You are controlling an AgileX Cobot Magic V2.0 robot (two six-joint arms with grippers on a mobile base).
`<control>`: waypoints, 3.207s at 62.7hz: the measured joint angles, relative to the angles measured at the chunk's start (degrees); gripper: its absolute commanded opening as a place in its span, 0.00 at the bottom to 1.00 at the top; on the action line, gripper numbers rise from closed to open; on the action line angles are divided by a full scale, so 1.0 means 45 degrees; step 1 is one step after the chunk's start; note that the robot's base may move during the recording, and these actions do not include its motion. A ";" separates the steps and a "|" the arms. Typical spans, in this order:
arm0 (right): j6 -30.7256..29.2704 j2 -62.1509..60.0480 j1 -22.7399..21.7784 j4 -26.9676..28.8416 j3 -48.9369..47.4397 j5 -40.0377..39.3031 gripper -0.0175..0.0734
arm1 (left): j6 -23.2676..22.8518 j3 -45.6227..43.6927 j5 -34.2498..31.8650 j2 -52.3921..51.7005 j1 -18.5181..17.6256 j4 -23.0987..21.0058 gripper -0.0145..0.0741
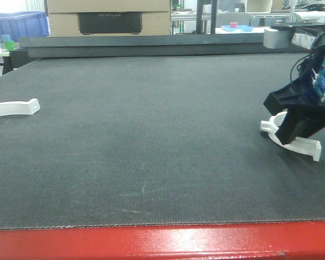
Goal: Grab PVC pipe and place in blue bin
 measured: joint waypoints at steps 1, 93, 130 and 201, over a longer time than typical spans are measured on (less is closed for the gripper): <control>-0.0025 0.0009 0.0000 -0.0003 0.0000 -0.0031 0.17 | 0.0000 0.0000 0.0000 0.0000 0.0000 0.0000 0.43; -0.0048 -0.0764 0.0000 -0.0053 -0.1494 0.0633 0.01 | 0.0000 0.0000 -0.0109 0.0017 0.0185 0.0000 0.42; -0.0048 -0.4856 0.0000 0.0882 -0.1620 0.1254 0.01 | -0.0024 -0.0113 0.0887 0.2045 0.1115 -0.1696 0.43; -0.0048 -0.5372 0.0000 0.0936 -0.1620 0.1686 0.01 | -0.0051 -0.2229 0.2824 0.3818 0.1115 -0.2817 0.59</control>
